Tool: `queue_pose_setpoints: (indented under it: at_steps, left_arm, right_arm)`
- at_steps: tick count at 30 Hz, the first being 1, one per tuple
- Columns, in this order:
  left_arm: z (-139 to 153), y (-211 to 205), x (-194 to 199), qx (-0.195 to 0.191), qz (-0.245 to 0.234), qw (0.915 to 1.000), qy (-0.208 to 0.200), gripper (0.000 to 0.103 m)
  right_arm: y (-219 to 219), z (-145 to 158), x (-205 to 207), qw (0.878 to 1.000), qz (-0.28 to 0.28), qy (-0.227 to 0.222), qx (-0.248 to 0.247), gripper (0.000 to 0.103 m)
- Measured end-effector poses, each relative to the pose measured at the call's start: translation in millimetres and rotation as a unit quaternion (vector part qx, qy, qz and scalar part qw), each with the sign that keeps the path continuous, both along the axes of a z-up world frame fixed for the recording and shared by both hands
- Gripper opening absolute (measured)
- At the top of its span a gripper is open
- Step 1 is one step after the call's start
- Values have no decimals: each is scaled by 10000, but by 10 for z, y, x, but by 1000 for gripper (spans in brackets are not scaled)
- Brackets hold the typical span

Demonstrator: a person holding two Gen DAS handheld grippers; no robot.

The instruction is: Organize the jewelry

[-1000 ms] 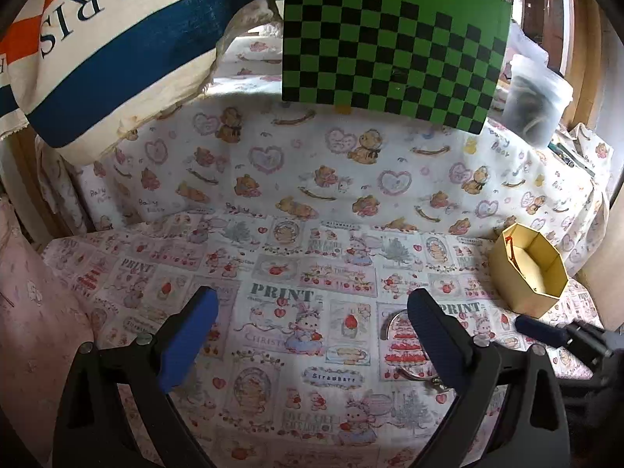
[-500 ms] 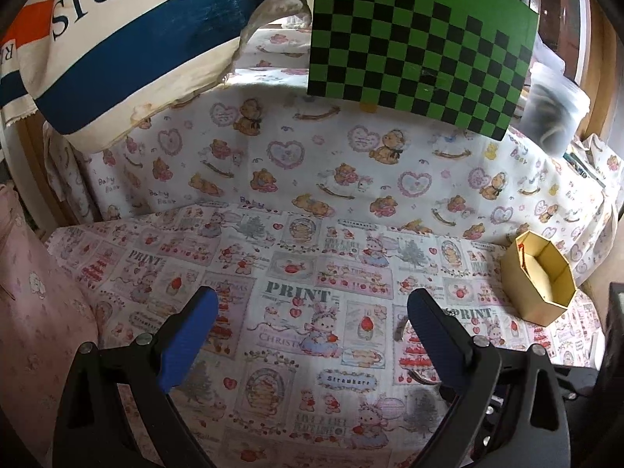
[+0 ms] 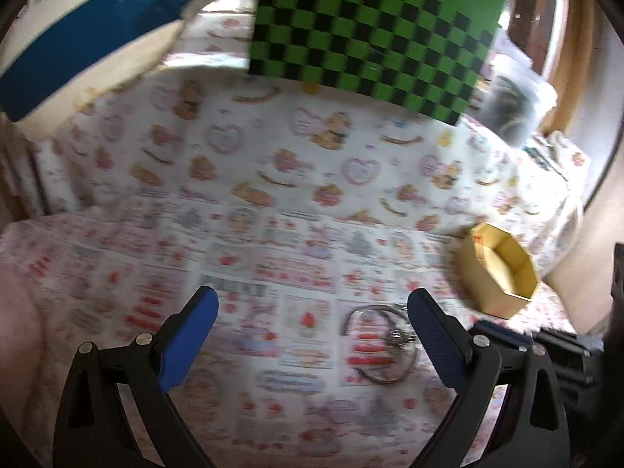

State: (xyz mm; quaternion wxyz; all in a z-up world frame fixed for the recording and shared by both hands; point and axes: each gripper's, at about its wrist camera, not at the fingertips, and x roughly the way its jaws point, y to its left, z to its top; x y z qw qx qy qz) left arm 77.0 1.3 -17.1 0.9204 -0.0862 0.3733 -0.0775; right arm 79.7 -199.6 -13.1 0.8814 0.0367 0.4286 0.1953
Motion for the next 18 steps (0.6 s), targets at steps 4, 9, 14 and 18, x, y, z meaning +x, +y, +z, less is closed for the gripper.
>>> queue_pose_setpoints:
  at_steps: [4, 9, 14, 18]
  left_arm:
    - [-64, -209, 23, -161, -500, 9986, 67, 84]
    - [-218, -427, 100, -358, -996, 9934, 434, 52]
    - [-371, -539, 169, -434, -1276, 9883, 720, 11]
    - [-401, -557, 169, -475, -1324, 9874, 720, 9]
  right_arm:
    - [-138, 79, 6, 9996, -218, -94, 122, 9]
    - [-174, 105, 18, 9994, -295, -96, 147, 10]
    - [-172, 123, 2, 9995, -270, -122, 116, 10]
    - [-199, 170, -40, 9993, -278, -199, 116, 10]
